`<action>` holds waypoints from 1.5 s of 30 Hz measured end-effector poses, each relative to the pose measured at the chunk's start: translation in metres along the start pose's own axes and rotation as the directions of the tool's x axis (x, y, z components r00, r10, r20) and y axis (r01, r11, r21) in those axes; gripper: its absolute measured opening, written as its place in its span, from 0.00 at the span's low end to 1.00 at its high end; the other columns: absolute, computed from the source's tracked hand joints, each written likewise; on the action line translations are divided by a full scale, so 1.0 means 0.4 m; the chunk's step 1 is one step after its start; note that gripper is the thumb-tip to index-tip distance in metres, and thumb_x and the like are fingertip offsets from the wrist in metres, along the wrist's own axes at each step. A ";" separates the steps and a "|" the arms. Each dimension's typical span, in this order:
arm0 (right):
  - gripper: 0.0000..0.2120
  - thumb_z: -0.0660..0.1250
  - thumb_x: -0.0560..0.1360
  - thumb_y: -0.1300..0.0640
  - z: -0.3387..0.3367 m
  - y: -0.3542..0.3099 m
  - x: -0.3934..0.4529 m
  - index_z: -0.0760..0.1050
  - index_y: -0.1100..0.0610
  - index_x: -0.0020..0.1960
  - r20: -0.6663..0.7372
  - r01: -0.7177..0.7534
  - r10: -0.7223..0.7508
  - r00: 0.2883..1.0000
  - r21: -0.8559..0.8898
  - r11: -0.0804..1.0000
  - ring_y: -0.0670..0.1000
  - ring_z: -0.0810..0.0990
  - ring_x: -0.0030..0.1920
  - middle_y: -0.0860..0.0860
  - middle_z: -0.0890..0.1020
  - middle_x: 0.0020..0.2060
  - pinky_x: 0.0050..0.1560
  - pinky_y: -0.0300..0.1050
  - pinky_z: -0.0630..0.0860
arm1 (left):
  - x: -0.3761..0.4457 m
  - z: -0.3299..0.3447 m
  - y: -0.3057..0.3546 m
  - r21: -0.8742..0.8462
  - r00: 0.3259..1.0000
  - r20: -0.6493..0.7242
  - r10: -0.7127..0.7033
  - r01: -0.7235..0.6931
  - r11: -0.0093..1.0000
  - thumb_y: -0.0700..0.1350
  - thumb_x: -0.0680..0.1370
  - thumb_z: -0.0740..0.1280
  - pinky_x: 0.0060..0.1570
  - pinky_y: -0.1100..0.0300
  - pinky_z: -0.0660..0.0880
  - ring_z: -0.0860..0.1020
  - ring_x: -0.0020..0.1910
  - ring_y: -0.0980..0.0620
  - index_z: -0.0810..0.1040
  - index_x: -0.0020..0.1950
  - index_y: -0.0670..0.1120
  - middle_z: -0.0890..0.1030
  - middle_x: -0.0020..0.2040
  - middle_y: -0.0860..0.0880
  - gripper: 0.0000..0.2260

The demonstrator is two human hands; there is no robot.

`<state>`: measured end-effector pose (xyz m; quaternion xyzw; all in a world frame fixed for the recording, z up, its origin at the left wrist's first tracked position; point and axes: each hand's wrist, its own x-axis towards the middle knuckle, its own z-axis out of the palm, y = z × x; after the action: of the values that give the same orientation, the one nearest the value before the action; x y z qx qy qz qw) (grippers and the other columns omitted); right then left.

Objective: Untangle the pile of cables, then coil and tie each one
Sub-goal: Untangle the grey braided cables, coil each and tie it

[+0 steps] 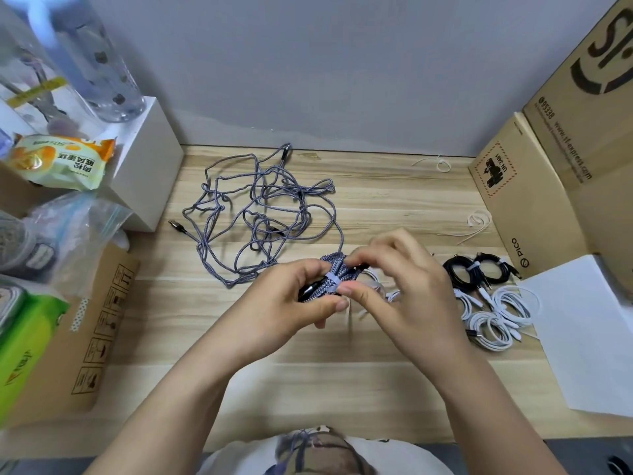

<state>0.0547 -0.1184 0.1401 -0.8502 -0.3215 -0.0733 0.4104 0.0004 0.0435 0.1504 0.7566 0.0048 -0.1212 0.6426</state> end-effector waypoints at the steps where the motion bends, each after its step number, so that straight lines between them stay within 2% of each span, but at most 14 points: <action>1: 0.09 0.68 0.71 0.48 0.000 0.001 0.003 0.81 0.52 0.44 0.020 0.099 -0.098 0.995 -0.064 0.993 0.48 0.74 0.42 0.47 0.75 0.41 0.41 0.46 0.71 | 0.000 0.000 0.000 -0.001 1.000 0.005 -0.007 0.007 1.000 0.36 0.74 0.69 0.30 0.73 0.65 0.72 0.29 0.59 0.77 0.45 0.44 0.75 0.30 0.55 0.03; 3: 0.08 0.67 0.74 0.50 0.000 0.006 0.009 0.83 0.51 0.44 0.058 0.260 -0.254 0.965 -0.148 0.954 0.50 0.74 0.42 0.49 0.78 0.41 0.43 0.45 0.67 | 0.002 -0.003 -0.003 0.013 1.000 0.026 -0.008 0.008 1.000 0.36 0.74 0.69 0.32 0.72 0.66 0.72 0.30 0.59 0.76 0.42 0.45 0.75 0.30 0.56 0.06; 7: 0.07 0.67 0.74 0.54 0.000 0.010 0.012 0.83 0.52 0.41 0.075 0.368 -0.360 0.930 -0.157 0.917 0.50 0.74 0.44 0.48 0.80 0.40 0.46 0.44 0.63 | 0.001 -0.008 -0.007 0.048 0.998 0.067 -0.006 0.003 0.999 0.36 0.74 0.70 0.33 0.70 0.67 0.73 0.30 0.58 0.74 0.39 0.46 0.74 0.29 0.56 0.09; 15: 0.08 0.60 0.75 0.55 0.025 -0.024 -0.002 0.75 0.54 0.40 0.126 0.285 -0.269 0.955 -0.127 0.950 0.51 0.73 0.43 0.47 0.78 0.41 0.44 0.48 0.63 | -0.006 0.006 -0.009 0.123 0.998 0.060 -0.007 -0.001 0.992 0.36 0.75 0.69 0.32 0.73 0.67 0.73 0.30 0.63 0.74 0.36 0.48 0.76 0.30 0.55 0.10; 17: 0.08 0.59 0.75 0.56 0.053 -0.065 -0.008 0.74 0.55 0.40 0.095 0.282 -0.279 0.956 -0.020 0.959 0.52 0.73 0.42 0.49 0.78 0.39 0.43 0.48 0.62 | -0.005 0.040 -0.015 0.310 0.994 0.104 -0.039 0.005 0.951 0.42 0.76 0.61 0.42 0.78 0.67 0.73 0.43 0.62 0.77 0.46 0.44 0.76 0.44 0.54 0.06; 19: 0.07 0.59 0.74 0.60 0.085 -0.099 -0.020 0.74 0.56 0.40 0.072 0.270 -0.276 0.958 0.081 0.959 0.51 0.73 0.41 0.49 0.78 0.38 0.43 0.47 0.62 | -0.026 0.066 -0.026 0.477 0.988 0.118 -0.097 0.030 0.879 0.41 0.81 0.47 0.42 0.85 0.57 0.63 0.50 0.66 0.70 0.52 0.49 0.66 0.48 0.57 0.13; 22: 0.05 0.61 0.74 0.58 0.092 -0.086 -0.028 0.75 0.55 0.40 0.012 0.161 -0.166 0.986 0.184 0.970 0.48 0.73 0.42 0.47 0.78 0.38 0.45 0.43 0.63 | -0.014 0.073 -0.011 0.308 0.987 0.152 -0.043 -0.006 0.951 0.34 0.76 0.54 0.40 0.80 0.65 0.69 0.39 0.76 0.63 0.38 0.54 0.66 0.39 0.59 0.14; 25: 0.08 0.62 0.74 0.51 0.080 -0.037 -0.036 0.77 0.54 0.43 0.054 0.084 -0.090 0.994 0.102 0.991 0.47 0.75 0.44 0.46 0.79 0.40 0.49 0.43 0.64 | -0.014 0.065 -0.056 0.068 0.972 0.195 -0.133 0.122 0.990 0.31 0.74 0.62 0.29 0.73 0.65 0.71 0.28 0.64 0.70 0.34 0.48 0.74 0.28 0.56 0.14; 27: 0.12 0.62 0.73 0.45 0.069 0.001 -0.048 0.78 0.52 0.46 0.169 -0.022 0.009 0.985 0.074 0.997 0.44 0.76 0.47 0.43 0.79 0.43 0.51 0.42 0.64 | -0.018 0.061 -0.074 -0.049 0.950 0.247 -0.193 0.211 0.976 0.40 0.75 0.63 0.24 0.67 0.60 0.69 0.25 0.61 0.73 0.35 0.45 0.75 0.25 0.54 0.09; 31: 0.19 0.68 0.66 0.38 0.028 0.062 -0.100 0.75 0.45 0.54 0.518 -0.463 0.229 0.824 0.382 0.800 0.37 0.78 0.51 0.39 0.81 0.48 0.53 0.33 0.70 | -0.017 0.031 -0.106 -0.251 0.931 0.286 -0.226 0.300 0.921 0.51 0.75 0.63 0.20 0.71 0.53 0.69 0.21 0.58 0.77 0.37 0.42 0.76 0.26 0.47 0.14; 34: 0.19 0.74 0.66 0.48 0.029 0.085 -0.148 0.75 0.47 0.55 0.504 -0.532 0.297 0.811 0.423 0.734 0.42 0.80 0.51 0.44 0.82 0.50 0.53 0.33 0.72 | -0.013 0.042 -0.112 -0.343 0.942 0.235 -0.239 0.311 0.886 0.49 0.72 0.68 0.17 0.71 0.57 0.72 0.22 0.56 0.78 0.40 0.45 0.77 0.31 0.45 0.07; 37: 0.10 0.73 0.70 0.55 0.036 0.096 -0.178 0.77 0.47 0.51 0.393 -0.574 0.426 0.815 0.445 0.687 0.41 0.81 0.46 0.42 0.84 0.44 0.49 0.35 0.75 | 0.000 0.083 -0.132 -0.349 0.943 0.084 -0.323 0.332 0.877 0.38 0.70 0.73 0.17 0.66 0.64 0.74 0.27 0.54 0.68 0.52 0.44 0.79 0.30 0.51 0.17; 40: 0.10 0.69 0.73 0.62 0.035 0.121 -0.201 0.78 0.49 0.49 0.355 -0.612 0.499 0.791 0.435 0.660 0.38 0.81 0.43 0.39 0.84 0.41 0.46 0.31 0.73 | 0.017 0.113 -0.172 -0.315 0.942 -0.033 -0.335 0.308 0.898 0.37 0.65 0.78 0.21 0.64 0.69 0.75 0.32 0.50 0.66 0.57 0.49 0.78 0.36 0.49 0.28; 45: 0.11 0.69 0.73 0.65 0.033 0.179 -0.233 0.78 0.49 0.46 0.336 -0.684 0.597 0.729 0.391 0.616 0.36 0.80 0.41 0.40 0.84 0.38 0.44 0.28 0.72 | 0.060 0.175 -0.243 0.021 0.968 -0.043 -0.248 0.249 0.968 0.50 0.69 0.73 0.43 0.68 0.71 0.74 0.42 0.60 0.82 0.44 0.48 0.78 0.42 0.48 0.08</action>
<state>0.0235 -0.1867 0.0489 -0.7781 -0.0373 0.2361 0.5808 -0.0046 -0.0113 0.0414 0.7606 0.1108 -0.1855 0.6123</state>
